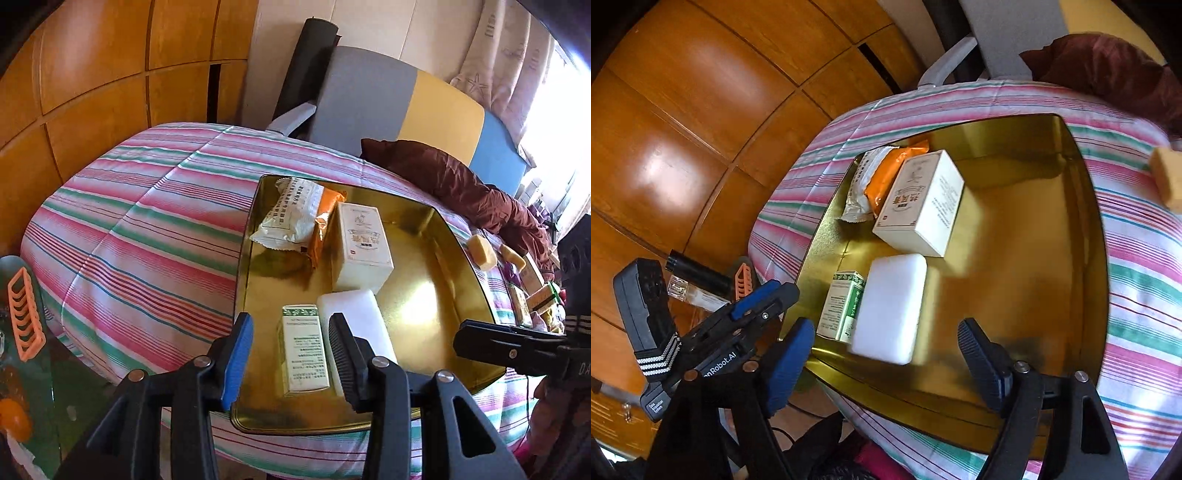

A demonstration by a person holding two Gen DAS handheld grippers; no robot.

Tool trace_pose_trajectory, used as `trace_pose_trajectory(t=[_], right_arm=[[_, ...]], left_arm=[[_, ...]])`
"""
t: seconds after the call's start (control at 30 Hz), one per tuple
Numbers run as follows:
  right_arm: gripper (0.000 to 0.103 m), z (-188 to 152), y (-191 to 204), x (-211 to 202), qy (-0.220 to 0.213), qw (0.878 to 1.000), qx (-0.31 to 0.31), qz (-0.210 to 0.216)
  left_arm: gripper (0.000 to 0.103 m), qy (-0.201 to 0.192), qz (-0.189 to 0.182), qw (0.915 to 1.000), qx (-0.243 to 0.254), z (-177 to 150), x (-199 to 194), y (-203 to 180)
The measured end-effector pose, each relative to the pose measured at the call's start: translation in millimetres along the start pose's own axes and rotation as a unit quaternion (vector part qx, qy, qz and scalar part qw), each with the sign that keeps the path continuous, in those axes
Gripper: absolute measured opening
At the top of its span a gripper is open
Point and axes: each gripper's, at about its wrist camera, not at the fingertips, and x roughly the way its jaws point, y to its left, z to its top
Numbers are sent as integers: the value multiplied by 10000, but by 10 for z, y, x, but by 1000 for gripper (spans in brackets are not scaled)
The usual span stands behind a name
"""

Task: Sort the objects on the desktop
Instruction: 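Carry both items to the gold tray and release them inside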

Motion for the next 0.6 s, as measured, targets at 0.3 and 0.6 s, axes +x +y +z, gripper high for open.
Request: trace_pose_trajectory(t=[0.3,0.6], right_arm=[[83,-120,85,-204,-264,9971,-487,-524],[84,-167,37,-413,-505,9924,-683,-888]], left_arm=[[46,-48,37,9999,117,-8,-48,-145],[46,-210,103,9986,478,14,-173,-394]])
